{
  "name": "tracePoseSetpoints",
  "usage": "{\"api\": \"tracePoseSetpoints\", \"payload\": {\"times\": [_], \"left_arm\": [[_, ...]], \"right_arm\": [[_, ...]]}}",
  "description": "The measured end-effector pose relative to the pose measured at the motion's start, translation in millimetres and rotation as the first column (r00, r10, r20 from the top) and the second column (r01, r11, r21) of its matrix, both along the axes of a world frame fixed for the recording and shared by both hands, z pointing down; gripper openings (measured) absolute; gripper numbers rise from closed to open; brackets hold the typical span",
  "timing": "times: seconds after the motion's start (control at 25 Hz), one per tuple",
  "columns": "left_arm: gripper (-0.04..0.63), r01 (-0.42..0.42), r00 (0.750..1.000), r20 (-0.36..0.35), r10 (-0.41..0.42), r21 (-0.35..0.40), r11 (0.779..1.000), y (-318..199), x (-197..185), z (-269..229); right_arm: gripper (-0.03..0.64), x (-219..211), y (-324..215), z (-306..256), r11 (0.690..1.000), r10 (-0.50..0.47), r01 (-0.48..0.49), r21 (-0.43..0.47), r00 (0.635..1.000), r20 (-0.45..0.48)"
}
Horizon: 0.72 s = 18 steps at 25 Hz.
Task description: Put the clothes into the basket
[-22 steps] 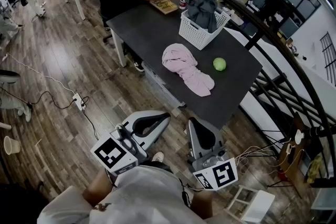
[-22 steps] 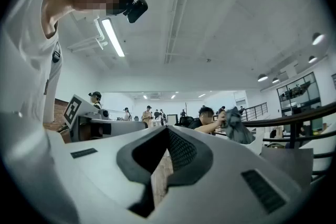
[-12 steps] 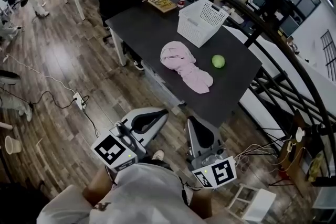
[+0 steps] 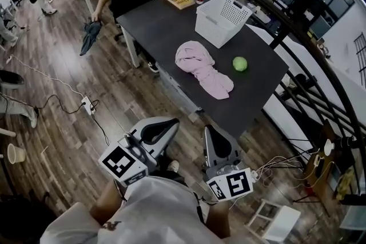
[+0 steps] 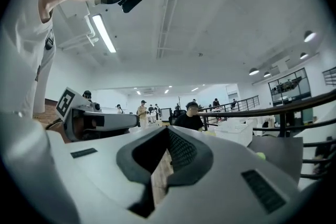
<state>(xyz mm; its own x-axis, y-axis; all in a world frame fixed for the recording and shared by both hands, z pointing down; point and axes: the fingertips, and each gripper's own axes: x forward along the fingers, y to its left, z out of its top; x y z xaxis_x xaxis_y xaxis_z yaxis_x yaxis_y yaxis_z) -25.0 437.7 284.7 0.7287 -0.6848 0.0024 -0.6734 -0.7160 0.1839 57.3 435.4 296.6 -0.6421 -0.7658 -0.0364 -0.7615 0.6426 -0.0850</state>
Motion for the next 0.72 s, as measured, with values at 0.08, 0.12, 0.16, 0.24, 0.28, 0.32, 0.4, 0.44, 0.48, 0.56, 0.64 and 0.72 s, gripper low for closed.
{"api": "tracePoseSetpoints", "payload": {"times": [0.08, 0.12, 0.16, 0.24, 0.28, 0.32, 0.4, 0.44, 0.48, 0.56, 0.64, 0.72], "left_arm": [[0.003, -0.003, 1.0, -0.007, 0.003, 0.0, 1.0, -8.6, -1.1, 1.2], [0.003, -0.007, 1.0, -0.008, 0.007, 0.002, 1.0, -14.3, -1.8, 2.0], [0.003, -0.013, 1.0, -0.007, 0.013, 0.004, 1.0, -20.6, -2.5, 2.9], [0.003, -0.03, 1.0, -0.004, 0.03, 0.008, 1.0, -32.6, -2.7, 4.8], [0.003, -0.041, 0.999, -0.003, 0.041, 0.01, 0.999, -38.3, -2.2, 5.9], [0.003, -0.054, 0.999, -0.005, 0.054, 0.011, 0.999, -44.1, -1.6, 7.1], [0.003, -0.074, 0.997, -0.013, 0.074, 0.005, 0.997, -56.2, -1.5, 9.2], [0.003, -0.083, 0.996, -0.019, 0.083, 0.003, 0.997, -62.5, -2.2, 9.6], [0.003, -0.092, 0.995, -0.024, 0.092, 0.003, 0.996, -68.8, -3.4, 9.9], [0.003, -0.108, 0.994, -0.023, 0.108, 0.006, 0.994, -81.9, -7.1, 10.9], [0.003, -0.124, 0.992, -0.02, 0.125, 0.01, 0.992, -93.1, -10.5, 11.3], [0.003, -0.141, 0.99, -0.012, 0.141, 0.005, 0.99, -101.7, -14.0, 12.7]], "right_arm": [[0.018, -0.7, -7.6, 4.0, 1.0, 0.008, -0.008, -0.007, 1.0, -0.013], [0.018, -1.6, -11.4, 4.6, 1.0, 0.013, -0.013, -0.002, 1.0, -0.022], [0.018, -2.8, -15.2, 4.6, 1.0, 0.02, -0.02, 0.006, 0.999, -0.035], [0.02, -4.7, -23.0, 3.9, 0.999, 0.037, -0.035, 0.022, 0.997, -0.062], [0.02, -5.3, -27.9, 3.3, 0.999, 0.045, -0.043, 0.028, 0.996, -0.07], [0.02, -5.8, -33.4, 2.6, 0.998, 0.054, -0.052, 0.033, 0.996, -0.076], [0.02, -8.1, -44.8, 1.0, 0.997, 0.07, -0.066, 0.04, 0.994, -0.085], [0.02, -9.8, -50.3, 0.0, 0.996, 0.077, -0.073, 0.042, 0.993, -0.089], [0.02, -11.6, -55.7, -0.8, 0.996, 0.084, -0.08, 0.044, 0.992, -0.092], [0.02, -15.1, -66.8, -1.0, 0.994, 0.102, -0.098, 0.044, 0.99, -0.093], [0.02, -18.9, -76.2, 1.2, 0.993, 0.118, -0.115, 0.037, 0.989, -0.091], [0.02, -22.7, -83.2, 3.6, 0.991, 0.131, -0.129, 0.028, 0.987, -0.089]]}}
